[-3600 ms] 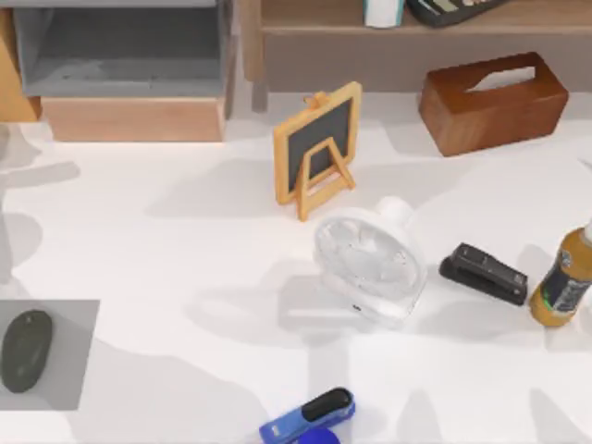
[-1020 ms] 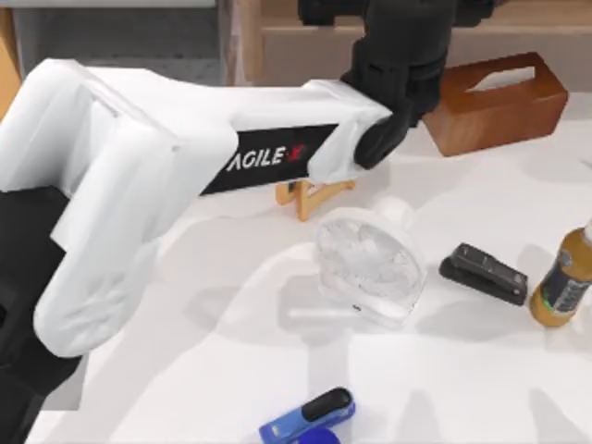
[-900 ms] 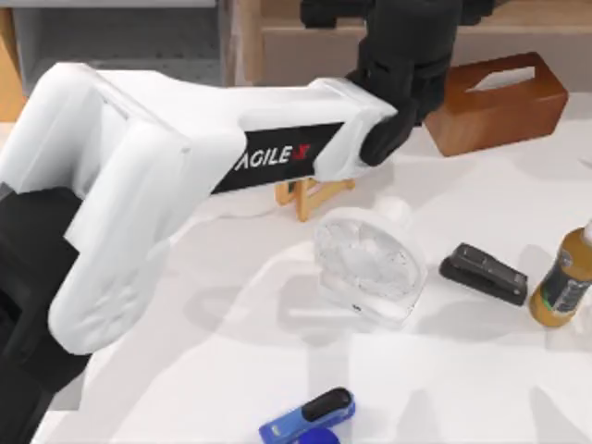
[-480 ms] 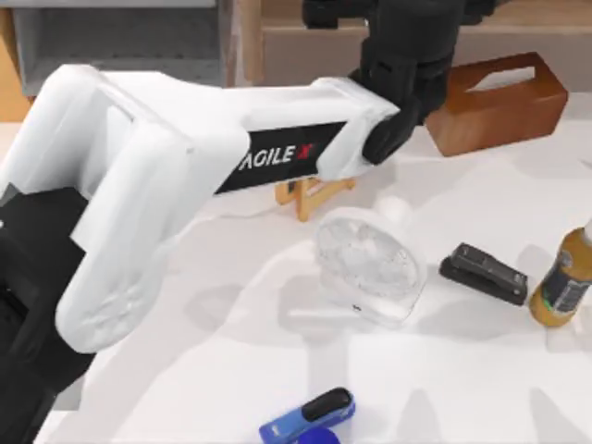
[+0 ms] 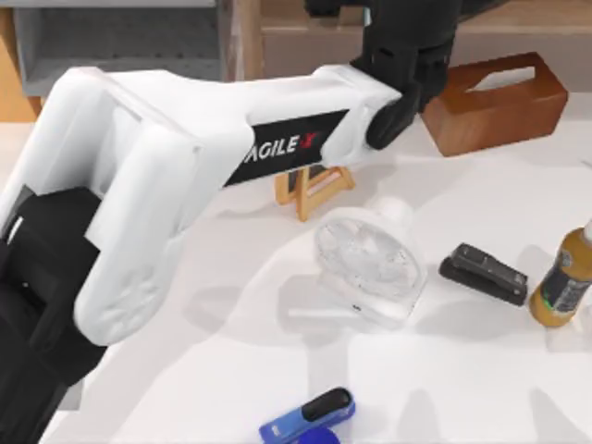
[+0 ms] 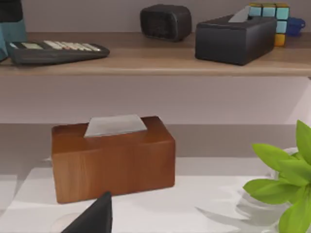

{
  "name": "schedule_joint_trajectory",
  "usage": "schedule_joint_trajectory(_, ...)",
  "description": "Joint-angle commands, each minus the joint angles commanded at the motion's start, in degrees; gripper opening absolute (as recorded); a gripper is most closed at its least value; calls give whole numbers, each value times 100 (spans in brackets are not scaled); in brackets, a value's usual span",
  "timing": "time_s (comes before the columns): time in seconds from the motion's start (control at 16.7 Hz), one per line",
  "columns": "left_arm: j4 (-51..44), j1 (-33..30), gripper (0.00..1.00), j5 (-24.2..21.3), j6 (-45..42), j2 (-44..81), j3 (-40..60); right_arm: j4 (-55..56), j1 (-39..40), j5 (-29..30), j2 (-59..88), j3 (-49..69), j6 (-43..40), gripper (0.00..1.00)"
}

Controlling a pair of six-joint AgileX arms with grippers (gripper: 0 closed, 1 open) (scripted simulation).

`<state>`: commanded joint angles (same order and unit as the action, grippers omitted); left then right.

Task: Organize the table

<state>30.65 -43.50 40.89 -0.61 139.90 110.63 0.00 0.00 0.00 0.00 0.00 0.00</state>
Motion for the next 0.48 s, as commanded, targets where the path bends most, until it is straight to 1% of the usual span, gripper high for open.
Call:
schedule_joint_trajectory(0.06,0,0,100,0,0,0,0,0,0,0,0,0,0,100)
schedule_joint_trajectory(0.48,0,0,47,0,0,0,0,0,0,0,0,0,0,100)
